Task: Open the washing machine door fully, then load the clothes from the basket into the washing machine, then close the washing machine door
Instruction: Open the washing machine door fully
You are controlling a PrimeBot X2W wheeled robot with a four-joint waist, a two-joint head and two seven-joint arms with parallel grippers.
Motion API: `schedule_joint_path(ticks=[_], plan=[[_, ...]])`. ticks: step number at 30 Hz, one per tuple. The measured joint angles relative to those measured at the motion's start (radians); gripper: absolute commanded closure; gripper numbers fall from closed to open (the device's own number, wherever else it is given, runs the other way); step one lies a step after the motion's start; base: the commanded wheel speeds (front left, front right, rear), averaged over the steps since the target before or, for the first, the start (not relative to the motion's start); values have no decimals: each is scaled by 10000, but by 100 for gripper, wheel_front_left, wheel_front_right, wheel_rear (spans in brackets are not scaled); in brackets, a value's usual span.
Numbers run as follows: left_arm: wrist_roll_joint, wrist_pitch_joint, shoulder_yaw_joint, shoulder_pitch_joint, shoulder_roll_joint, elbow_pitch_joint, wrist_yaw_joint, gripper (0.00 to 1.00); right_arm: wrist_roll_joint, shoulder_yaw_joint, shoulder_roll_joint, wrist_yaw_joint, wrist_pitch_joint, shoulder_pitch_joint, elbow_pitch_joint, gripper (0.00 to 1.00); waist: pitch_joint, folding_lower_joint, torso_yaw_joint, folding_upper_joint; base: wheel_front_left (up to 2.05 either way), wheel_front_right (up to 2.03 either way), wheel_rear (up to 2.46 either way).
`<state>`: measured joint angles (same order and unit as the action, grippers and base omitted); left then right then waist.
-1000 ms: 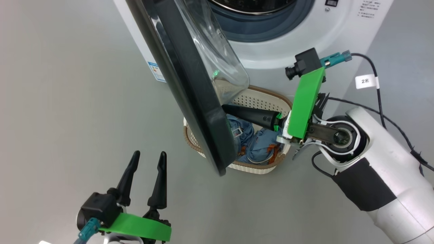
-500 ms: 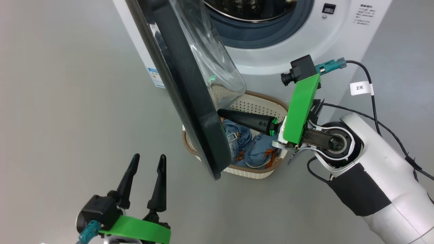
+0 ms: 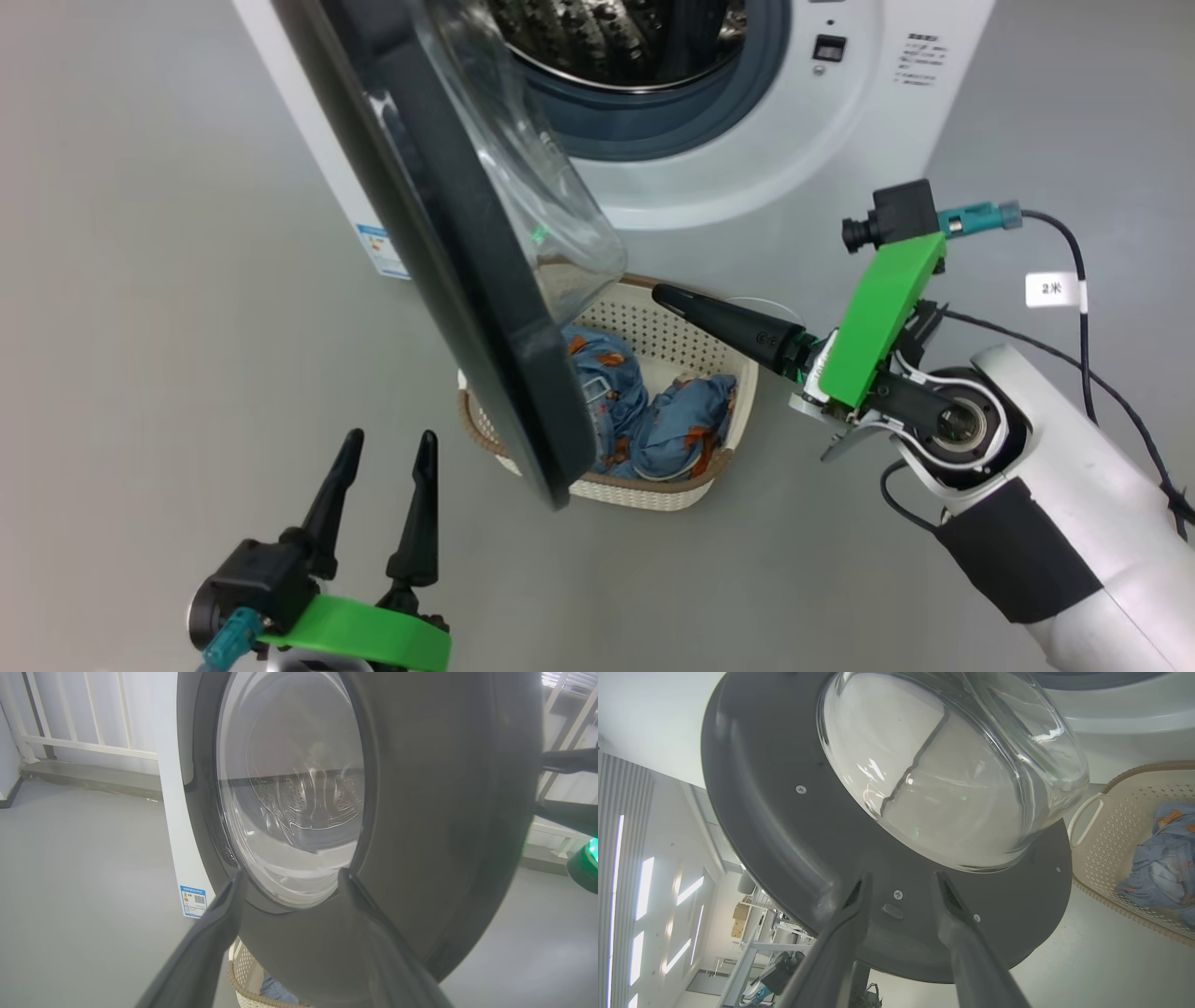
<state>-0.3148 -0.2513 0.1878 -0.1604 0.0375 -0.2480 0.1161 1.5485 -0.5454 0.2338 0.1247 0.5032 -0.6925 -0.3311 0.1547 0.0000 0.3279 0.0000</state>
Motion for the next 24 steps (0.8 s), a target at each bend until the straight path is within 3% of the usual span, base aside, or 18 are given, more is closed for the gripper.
schedule_joint_path(ticks=[24], plan=[[184, 0, -1331, 530, 27, -92, 127, 0, -71, 395, 876, 0, -2046, 2320, -180, 0, -748, 0, -1808, 0, 0, 0, 0]])
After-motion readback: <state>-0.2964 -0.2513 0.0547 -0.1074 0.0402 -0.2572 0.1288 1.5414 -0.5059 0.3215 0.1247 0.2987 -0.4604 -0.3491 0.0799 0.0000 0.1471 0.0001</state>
